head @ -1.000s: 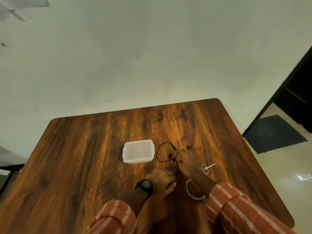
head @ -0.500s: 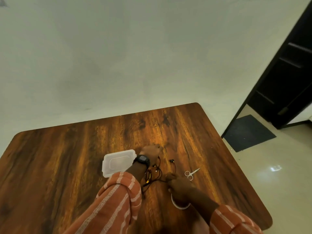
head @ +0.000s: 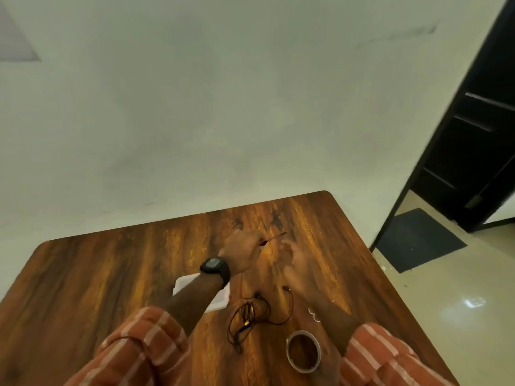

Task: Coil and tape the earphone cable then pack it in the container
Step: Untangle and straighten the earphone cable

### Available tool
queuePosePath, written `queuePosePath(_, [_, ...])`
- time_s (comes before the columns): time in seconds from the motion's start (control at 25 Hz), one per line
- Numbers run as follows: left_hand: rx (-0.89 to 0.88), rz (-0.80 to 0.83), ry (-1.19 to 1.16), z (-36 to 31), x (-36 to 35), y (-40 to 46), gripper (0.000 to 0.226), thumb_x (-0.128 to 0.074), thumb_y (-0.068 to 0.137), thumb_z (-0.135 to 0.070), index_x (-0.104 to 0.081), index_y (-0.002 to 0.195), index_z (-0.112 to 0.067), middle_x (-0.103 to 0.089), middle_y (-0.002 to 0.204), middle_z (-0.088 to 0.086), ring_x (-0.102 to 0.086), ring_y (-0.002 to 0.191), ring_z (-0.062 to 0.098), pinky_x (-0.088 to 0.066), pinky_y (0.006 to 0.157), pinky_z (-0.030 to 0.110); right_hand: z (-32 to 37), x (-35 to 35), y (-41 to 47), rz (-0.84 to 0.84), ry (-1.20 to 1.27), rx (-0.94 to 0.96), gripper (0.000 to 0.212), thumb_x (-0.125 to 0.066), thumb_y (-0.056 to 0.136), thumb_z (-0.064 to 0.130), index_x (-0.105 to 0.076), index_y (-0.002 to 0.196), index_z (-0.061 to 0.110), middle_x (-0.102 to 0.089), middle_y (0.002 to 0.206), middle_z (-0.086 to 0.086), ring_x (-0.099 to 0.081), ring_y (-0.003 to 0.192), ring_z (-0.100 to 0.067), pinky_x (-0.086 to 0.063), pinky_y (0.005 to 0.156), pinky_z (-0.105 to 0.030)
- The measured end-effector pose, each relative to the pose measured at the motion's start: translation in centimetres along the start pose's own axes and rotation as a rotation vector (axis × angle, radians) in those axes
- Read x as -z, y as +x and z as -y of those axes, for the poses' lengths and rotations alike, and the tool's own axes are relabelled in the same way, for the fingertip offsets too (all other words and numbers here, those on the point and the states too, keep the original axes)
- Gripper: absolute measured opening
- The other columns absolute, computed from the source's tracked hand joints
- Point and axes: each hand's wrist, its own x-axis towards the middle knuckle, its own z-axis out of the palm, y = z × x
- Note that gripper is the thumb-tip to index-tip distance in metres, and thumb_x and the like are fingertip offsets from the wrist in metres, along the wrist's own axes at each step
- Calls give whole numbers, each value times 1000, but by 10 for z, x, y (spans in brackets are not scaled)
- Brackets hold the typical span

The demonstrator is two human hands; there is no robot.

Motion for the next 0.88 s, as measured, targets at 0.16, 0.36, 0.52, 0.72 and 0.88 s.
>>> queuePosePath(0.16, [158,-278,-657,-33,120,0,35,-67,84,-6,-57,112,-23,-70,82,10,-67,62,20,-54,62,26,79,-17,26,217,49,127,32,-64,88,29,-63,118,38,-68,120,3,-64,113,-19,-50,100,-42])
queuePosePath(0.36, [264,-575,-549,-33,230,-35,21,-64,87,-10,-74,103,-19,-70,84,1,-64,51,13,-50,56,21,183,-25,8,496,239,240,15,-56,97,17,-69,96,11,-58,60,-4,-52,54,-19,-51,58,-34])
queuePosePath(0.52, [338,-469,-216,-24,264,-77,24,-66,86,-47,-78,87,-26,-67,90,-9,-62,82,10,-51,74,34,261,-14,6,424,66,471,23,-54,98,23,-67,84,13,-40,56,3,-31,49,-10,-24,46,-25])
queuePosePath(0.72, [291,-352,-672,-41,282,-108,23,-64,91,-41,-72,87,-19,-58,125,-1,-57,114,13,-43,98,30,326,-11,4,470,40,588,25,-56,97,30,-66,82,13,-35,57,5,-25,50,-11,-21,46,-25])
queuePosePath(0.88, [211,-425,-955,-66,278,-107,38,-53,97,-42,-60,120,-12,-74,111,4,-68,105,17,-45,99,31,346,-15,-6,518,-64,667,27,-59,95,30,-69,82,8,-43,53,9,-31,47,-7,-26,45,-21])
